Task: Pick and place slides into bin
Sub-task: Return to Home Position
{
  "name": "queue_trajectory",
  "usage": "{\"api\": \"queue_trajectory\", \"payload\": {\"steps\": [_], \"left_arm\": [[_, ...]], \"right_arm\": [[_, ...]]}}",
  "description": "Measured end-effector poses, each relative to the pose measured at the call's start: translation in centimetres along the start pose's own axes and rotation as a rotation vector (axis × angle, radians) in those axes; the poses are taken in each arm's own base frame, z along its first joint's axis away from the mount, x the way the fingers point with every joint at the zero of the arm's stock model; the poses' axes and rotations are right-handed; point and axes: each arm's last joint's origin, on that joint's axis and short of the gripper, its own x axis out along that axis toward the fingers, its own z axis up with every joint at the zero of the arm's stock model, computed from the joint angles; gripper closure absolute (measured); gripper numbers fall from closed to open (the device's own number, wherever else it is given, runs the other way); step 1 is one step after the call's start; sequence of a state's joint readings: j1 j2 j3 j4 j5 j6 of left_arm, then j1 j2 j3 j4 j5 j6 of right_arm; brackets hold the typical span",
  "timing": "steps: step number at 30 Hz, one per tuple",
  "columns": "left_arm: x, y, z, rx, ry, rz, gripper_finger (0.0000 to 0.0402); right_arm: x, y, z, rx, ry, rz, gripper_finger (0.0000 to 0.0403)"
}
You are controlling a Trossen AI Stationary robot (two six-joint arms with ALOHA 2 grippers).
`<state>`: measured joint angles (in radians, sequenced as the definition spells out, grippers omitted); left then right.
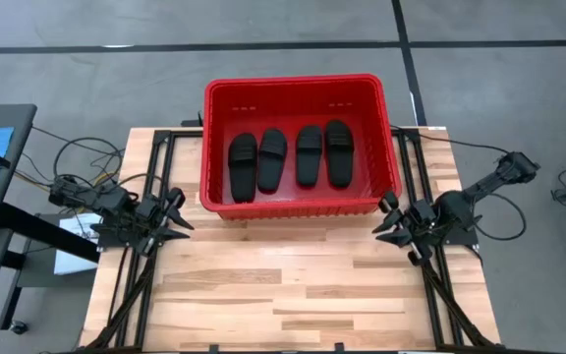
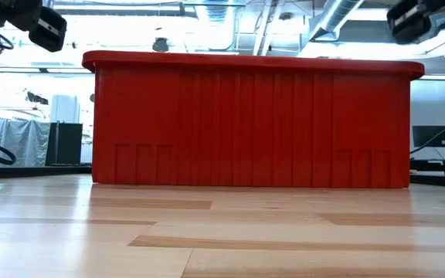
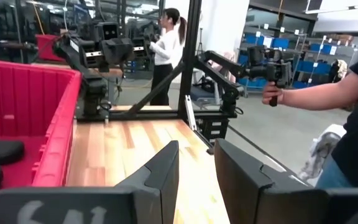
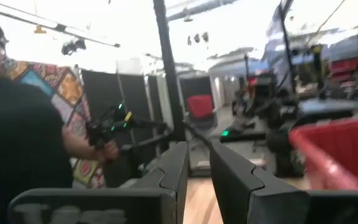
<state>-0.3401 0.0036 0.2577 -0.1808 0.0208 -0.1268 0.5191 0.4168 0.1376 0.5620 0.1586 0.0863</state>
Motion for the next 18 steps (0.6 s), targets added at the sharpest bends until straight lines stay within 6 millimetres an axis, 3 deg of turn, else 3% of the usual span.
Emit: {"api": "queue_trajectory", "payload": {"steps": [12, 18], "left_arm": [[0.0, 0.1, -0.4, -0.009, 0.046, 0.007, 0.0308], [0.0, 0.1, -0.4, -0.023, 0.042, 0.032, 0.0308]], "right_arm": [[-1.3, -0.1, -3.4, 0.116, 0.026, -0.072, 0.0342], [-1.4, -0.2, -3.8, 0.195, 0.056, -0.112, 0.0342]]}}
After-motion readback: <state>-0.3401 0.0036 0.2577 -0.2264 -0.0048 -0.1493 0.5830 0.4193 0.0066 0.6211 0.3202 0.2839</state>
